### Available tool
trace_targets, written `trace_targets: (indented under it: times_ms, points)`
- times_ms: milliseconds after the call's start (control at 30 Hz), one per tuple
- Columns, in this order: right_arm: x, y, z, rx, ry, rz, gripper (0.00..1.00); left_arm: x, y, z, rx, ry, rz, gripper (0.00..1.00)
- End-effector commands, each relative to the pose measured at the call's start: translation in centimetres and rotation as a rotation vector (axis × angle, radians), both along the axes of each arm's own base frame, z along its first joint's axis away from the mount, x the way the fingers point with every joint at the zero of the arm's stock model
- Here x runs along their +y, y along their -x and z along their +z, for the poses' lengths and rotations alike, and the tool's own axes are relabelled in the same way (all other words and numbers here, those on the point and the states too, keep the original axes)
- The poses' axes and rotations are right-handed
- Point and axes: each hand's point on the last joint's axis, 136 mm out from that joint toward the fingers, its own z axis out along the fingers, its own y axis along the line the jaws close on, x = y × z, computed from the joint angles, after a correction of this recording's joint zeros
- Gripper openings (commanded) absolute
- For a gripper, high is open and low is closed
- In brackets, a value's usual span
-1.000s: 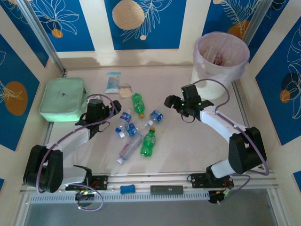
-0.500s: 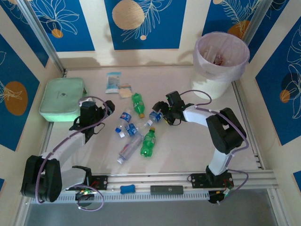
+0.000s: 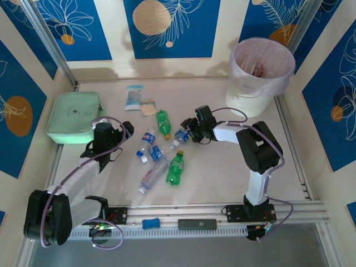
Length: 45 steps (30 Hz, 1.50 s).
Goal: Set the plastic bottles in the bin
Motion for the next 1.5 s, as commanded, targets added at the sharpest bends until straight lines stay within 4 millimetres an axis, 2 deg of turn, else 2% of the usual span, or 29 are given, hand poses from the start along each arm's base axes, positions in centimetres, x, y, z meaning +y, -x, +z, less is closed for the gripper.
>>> trace_targets:
  times_ms: [0, 133, 233, 433, 567, 667, 833, 1067, 1200, 1333, 1467]
  points:
    - [0.1, 0.2, -0.6, 0.003, -0.01, -0.002, 0.53, 0.7, 0.2, 0.0, -0.007, -0.025, 0.012, 1.0]
    - [-0.1, -0.1, 1.0, -0.052, 0.002, 0.013, 0.5, 0.5, 0.1, -0.1, -0.008, -0.015, 0.006, 1.0]
    - [-0.4, -0.8, 3.1, -0.124, 0.012, 0.03, 0.49, 0.0, -0.1, 0.2, -0.021, 0.003, -0.017, 1.0]
    - [-1.5, -3.1, 9.1, -0.334, 0.053, 0.113, 0.48, -2.2, -0.9, 1.3, -0.073, 0.056, -0.124, 1.0]
    - [-3.6, -4.4, 13.4, -0.47, 0.132, 0.151, 0.48, -3.4, -1.3, 1.9, -0.093, 0.082, -0.183, 1.0]
    - [-6.0, -5.5, 16.8, -0.555, 0.18, 0.15, 0.48, -4.3, -1.5, 2.0, -0.1, 0.092, -0.218, 1.0]
    - [-11.7, -7.1, 23.9, -0.68, 0.247, 0.077, 0.48, -6.4, -1.7, 2.1, -0.099, 0.079, -0.301, 1.0]
    - [-18.7, -7.6, 35.5, -0.915, 0.377, -0.018, 0.48, -11.0, -2.1, 2.9, -0.104, -0.003, -0.447, 1.0]
    - [-23.2, -7.8, 40.1, -0.981, 0.469, -0.102, 0.49, -13.8, -1.8, 3.5, -0.122, -0.069, -0.527, 1.0]
    - [-27.6, -8.6, 42.1, -0.998, 0.542, -0.201, 0.49, -15.9, -1.4, 3.6, -0.125, -0.107, -0.585, 1.0]
    - [-30.6, -10.4, 41.5, -0.949, 0.584, -0.262, 0.48, -17.4, -1.1, 3.5, -0.121, -0.133, -0.622, 1.0]
